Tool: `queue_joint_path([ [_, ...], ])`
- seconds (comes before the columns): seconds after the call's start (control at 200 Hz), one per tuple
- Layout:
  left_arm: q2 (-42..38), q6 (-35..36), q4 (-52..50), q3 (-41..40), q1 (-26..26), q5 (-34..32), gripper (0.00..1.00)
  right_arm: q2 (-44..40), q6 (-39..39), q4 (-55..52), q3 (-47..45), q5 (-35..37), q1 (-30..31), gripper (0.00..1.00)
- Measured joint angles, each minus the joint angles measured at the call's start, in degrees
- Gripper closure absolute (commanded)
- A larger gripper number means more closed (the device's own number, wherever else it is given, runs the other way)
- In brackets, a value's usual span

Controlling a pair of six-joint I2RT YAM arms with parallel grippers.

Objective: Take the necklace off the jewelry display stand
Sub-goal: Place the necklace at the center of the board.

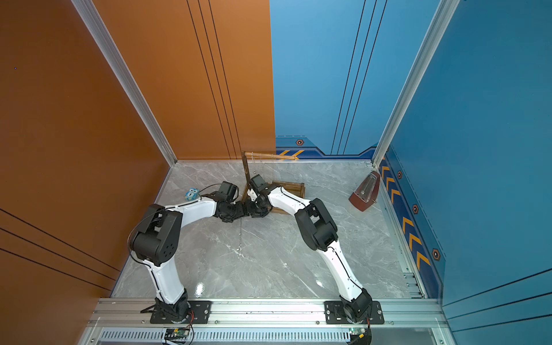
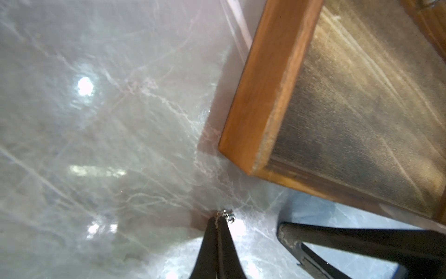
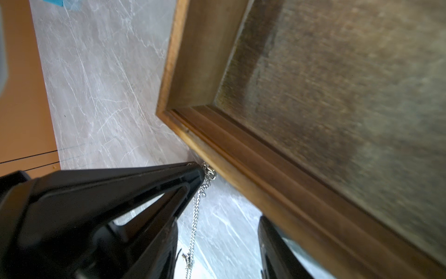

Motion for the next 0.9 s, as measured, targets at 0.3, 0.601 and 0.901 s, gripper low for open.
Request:
queue_joint_path([
  [0.3,-0.31,-0.42,2.29,-1.03,-0.42,-0.13,0.89,-6.21,1.92,2.29,-8.46,-0.02,-0.52,0.43],
  [0.601,-4.87,-2.10,2.03,-5.18,-0.94,1.16,0.51,-12.48,3.96,8.02,-17.44,0.00,-3.89,0.45],
  [0.901,-12.72,-3.13,-1.20,-9.33,-0.96,4.68,0.46,-15.96,4.24,11.10,-25.88,1.03,-4.15,0.46],
])
